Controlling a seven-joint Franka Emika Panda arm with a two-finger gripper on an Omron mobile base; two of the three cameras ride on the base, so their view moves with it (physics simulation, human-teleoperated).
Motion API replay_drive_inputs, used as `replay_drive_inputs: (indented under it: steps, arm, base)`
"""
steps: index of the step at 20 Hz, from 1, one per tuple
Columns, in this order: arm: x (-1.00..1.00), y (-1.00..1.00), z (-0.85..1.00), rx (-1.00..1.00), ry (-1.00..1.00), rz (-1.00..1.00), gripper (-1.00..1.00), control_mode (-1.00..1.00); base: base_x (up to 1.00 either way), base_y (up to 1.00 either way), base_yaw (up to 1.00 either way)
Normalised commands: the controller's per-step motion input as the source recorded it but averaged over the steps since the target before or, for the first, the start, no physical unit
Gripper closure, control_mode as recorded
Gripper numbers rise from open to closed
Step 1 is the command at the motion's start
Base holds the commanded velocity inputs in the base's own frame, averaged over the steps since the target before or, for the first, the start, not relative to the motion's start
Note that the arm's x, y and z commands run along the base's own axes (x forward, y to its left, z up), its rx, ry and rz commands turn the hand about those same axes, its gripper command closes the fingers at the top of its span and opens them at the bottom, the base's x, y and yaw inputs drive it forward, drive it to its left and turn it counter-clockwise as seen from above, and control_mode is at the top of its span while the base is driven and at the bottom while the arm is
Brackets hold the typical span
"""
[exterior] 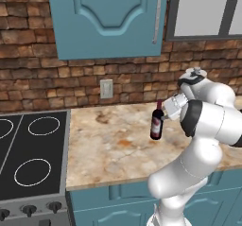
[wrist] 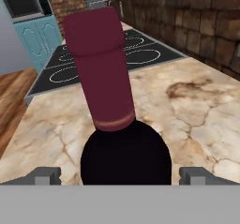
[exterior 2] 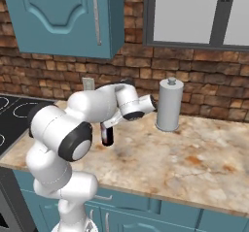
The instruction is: Place the drinks on the dining counter in a tight cluster.
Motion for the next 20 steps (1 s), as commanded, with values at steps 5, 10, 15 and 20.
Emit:
replay_drive_inputs:
  steps: [5, 10, 15, 20]
  arm:
    - [0.00, 0.16, 0.00, 0.00, 0.00, 0.00, -1.00, -1.00]
    - [0.00, 0.02, 0.00, 0.00, 0.00, 0.01, -1.00, -1.00]
    - [0.00, 0.00, 0.00, 0.00, 0.00, 0.00, -1.00, -1.00]
    - [0.00, 0.00, 0.00, 0.00, 0.00, 0.00, 1.00, -1.00]
  base:
    - [0.00, 0.00, 0.00]
    - [0.00, 0.00, 0.00]
    - [0.00, 0.00, 0.00]
    - [0.00, 0.00, 0.00]
